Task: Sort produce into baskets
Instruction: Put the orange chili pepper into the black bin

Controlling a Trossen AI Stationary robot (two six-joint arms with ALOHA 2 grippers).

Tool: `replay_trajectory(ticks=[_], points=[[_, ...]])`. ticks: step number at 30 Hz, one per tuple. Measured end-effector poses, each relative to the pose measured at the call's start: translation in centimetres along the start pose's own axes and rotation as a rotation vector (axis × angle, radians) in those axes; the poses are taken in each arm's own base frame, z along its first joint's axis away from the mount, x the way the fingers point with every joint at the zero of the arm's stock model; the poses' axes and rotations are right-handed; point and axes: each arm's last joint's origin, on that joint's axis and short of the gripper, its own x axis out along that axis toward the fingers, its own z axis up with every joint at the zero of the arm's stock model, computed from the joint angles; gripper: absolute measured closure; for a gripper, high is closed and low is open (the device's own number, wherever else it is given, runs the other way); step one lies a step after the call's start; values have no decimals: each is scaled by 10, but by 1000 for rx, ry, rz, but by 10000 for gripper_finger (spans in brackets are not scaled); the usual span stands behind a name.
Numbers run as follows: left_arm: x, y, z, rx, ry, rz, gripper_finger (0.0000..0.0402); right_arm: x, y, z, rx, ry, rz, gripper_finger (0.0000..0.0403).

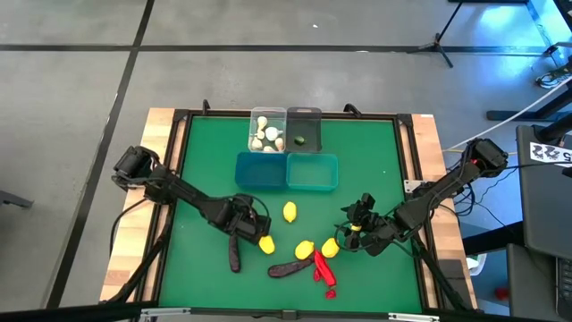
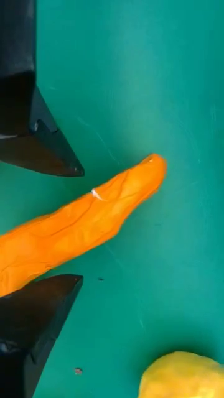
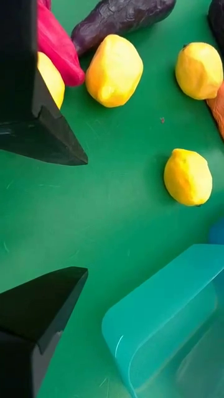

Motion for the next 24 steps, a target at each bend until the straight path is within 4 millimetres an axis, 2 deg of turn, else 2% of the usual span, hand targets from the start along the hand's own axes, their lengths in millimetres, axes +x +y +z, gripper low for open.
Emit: replay_trajectory(ticks=[7,18,24], points=[[2,-4,4,-29,1,-30,128,0,0,0,0,0,0,123],[17,-5,0,-73,-6,3,128,0,0,0,2,-2,1,123],[20,-6,-2,-88,-2,-5,166,0,0,0,0,0,0,123]])
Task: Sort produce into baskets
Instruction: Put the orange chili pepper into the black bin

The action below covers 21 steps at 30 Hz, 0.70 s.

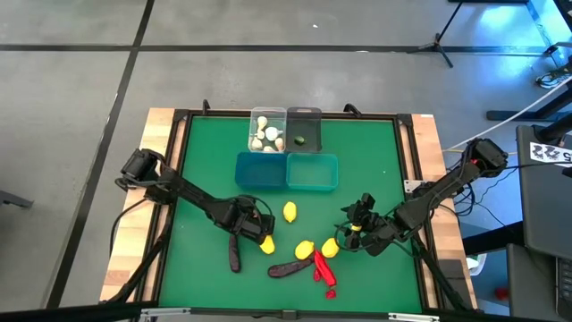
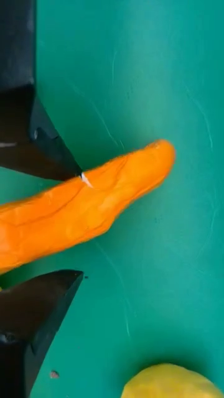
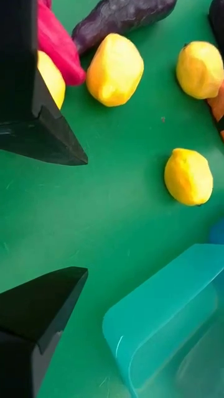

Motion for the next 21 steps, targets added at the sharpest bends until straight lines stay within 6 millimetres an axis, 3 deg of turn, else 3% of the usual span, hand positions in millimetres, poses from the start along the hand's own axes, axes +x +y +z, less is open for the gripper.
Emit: replay_trajectory(ticks=[12,21], points=[[-1,0,0,39,8,0,280,0,0,0,0,1,1,123],[-2,0,-1,59,41,1,279,0,0,0,0,1,1,123]])
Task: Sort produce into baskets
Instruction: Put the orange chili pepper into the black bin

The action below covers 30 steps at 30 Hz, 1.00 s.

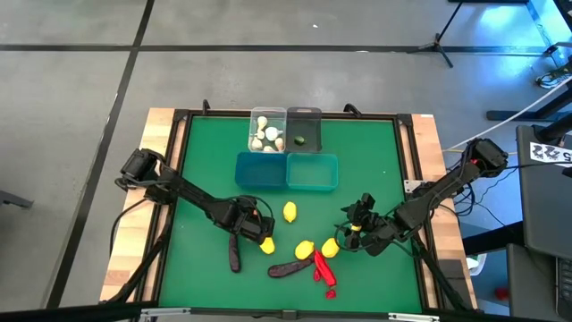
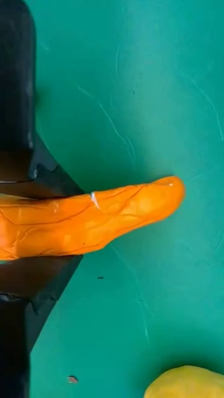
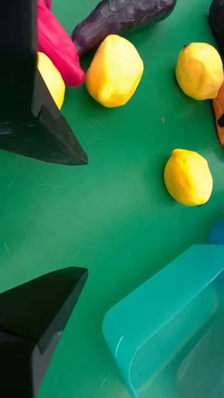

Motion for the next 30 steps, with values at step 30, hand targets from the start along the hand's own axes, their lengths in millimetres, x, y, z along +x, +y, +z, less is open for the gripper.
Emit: replay_trajectory(ticks=[30], points=[[-55,-14,81,35,-175,-221,274,0,0,0,1,-2,0,123]])
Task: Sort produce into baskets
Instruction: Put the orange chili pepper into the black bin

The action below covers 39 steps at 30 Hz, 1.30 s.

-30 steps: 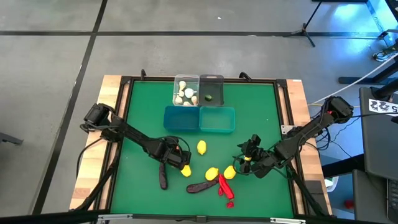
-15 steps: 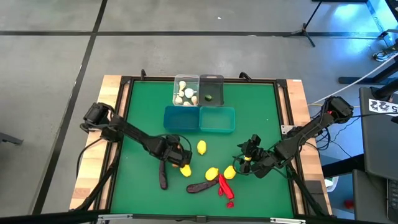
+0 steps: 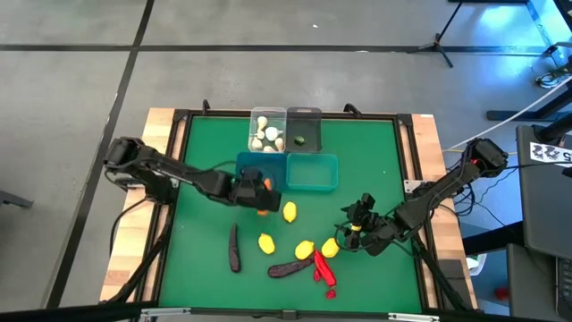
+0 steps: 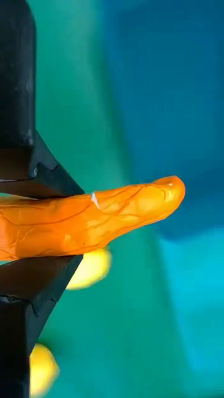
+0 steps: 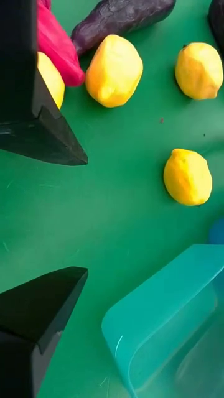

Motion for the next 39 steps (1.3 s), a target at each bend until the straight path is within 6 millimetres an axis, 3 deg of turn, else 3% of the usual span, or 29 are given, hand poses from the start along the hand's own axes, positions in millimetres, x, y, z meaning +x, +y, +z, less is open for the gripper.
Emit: replay_trajectory(ticks=[10,20,28,39], points=[[14,-12,83,19,-281,-199,274,0,0,1,1,-19,-14,123],[23,6,164,-23,-537,-255,274,0,0,1,4,-30,-18,123],[52,17,185,-47,-523,-268,274,0,0,1,6,-37,-22,123],[91,4,219,69,-505,-158,274,0,0,2,7,-39,-22,123]])
